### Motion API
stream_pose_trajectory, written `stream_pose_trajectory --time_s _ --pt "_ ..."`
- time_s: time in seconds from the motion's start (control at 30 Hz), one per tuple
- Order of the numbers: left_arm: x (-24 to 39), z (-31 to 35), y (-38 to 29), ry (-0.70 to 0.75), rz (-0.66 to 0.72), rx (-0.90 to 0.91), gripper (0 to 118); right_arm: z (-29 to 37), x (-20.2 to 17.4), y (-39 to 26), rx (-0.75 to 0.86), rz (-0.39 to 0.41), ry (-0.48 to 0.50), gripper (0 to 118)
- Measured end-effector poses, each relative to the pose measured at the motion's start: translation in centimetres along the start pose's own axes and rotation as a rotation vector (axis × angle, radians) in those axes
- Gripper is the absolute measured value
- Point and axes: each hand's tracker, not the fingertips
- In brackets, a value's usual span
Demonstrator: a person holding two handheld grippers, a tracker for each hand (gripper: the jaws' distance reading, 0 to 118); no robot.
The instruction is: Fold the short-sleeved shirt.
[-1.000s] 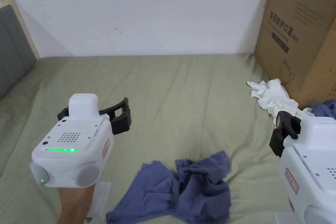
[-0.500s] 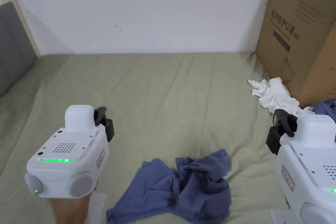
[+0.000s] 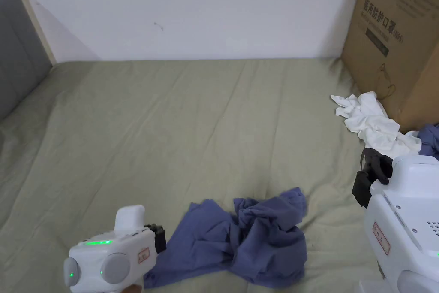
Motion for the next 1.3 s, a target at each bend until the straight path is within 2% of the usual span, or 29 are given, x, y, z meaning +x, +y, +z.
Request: stream_pose_trajectory --time_s 0.03,0.07,0.1,0.13,0.17,0.27,0.4,0.57,0.6,0.63,0.7,0.73,0.8,0.97,1.07,1.13,1.23,1.3 --pt "-0.2 -0.4 -0.4 0.0 0.01 -0.026 3 -0.1 0.0 -0.1 -0.004 -0.001 0.001 3" --pt "-0.3 -0.7 -1.0 0.018 0.022 -0.044 10 -0.2 0.0 -0.3 -0.009 -0.002 0.001 3" --pt "-0.4 -1.1 -1.3 0.02 0.02 -0.071 31 -0.3 0.0 -0.5 -0.013 -0.003 0.002 3" --pt "-0.6 -1.4 -1.7 0.021 0.021 -0.083 75 -0.4 0.0 -0.7 -0.019 -0.004 0.005 3" --pt "-0.7 -1.9 -1.9 0.017 0.026 -0.125 92 -0.5 -0.1 -0.9 -0.022 -0.004 0.007 3" --pt "-1.1 -2.5 -2.8 -0.016 0.062 -0.175 94 -0.8 -0.2 -1.4 -0.035 0.0 0.015 3" --pt "-0.9 -3.3 -3.1 0.064 0.043 -0.184 100 -1.0 -0.2 -1.8 -0.047 -0.002 0.022 3" --pt "-0.4 -4.5 -3.0 0.136 0.003 -0.206 98 -1.4 0.1 -2.3 -0.061 0.001 0.022 3" --pt "-0.1 -4.8 -3.1 0.138 -0.018 -0.209 91 -1.5 0.2 -2.5 -0.064 0.001 0.022 3" --pt "0.1 -5.0 -3.2 0.126 -0.038 -0.213 70 -1.5 0.2 -2.5 -0.067 0.0 0.022 3" --pt "0.8 -5.9 -3.5 0.122 -0.096 -0.257 37 -1.8 0.3 -2.8 -0.075 -0.003 0.02 3" --pt "1.2 -6.1 -3.7 0.106 -0.106 -0.254 27 -1.9 0.4 -2.9 -0.08 -0.006 0.019 3" --pt "1.9 -6.1 -3.6 0.121 -0.122 -0.24 18 -2.3 0.5 -3.2 -0.093 -0.011 0.019 3" --pt "1.7 -4.7 -3.2 0.058 -0.053 -0.177 14 -4.5 1.2 -4.2 -0.174 -0.043 0.031 4" --pt "1.6 -2.8 -2.3 0.018 -0.026 -0.126 14 -7.5 1.7 -5.2 -0.301 -0.057 0.059 11" --pt "1.6 -1.8 -1.6 0.003 -0.016 -0.1 14 -10.3 1.9 -6.1 -0.398 -0.091 0.081 23" --pt "1.5 -1.0 -0.6 -0.01 -0.008 -0.077 14 -14.9 1.7 -7.7 -0.542 -0.1 0.099 60" --pt "1.4 -0.9 0.0 -0.021 0.002 -0.06 14 -17.9 1.4 -9.2 -0.611 -0.093 0.103 64"
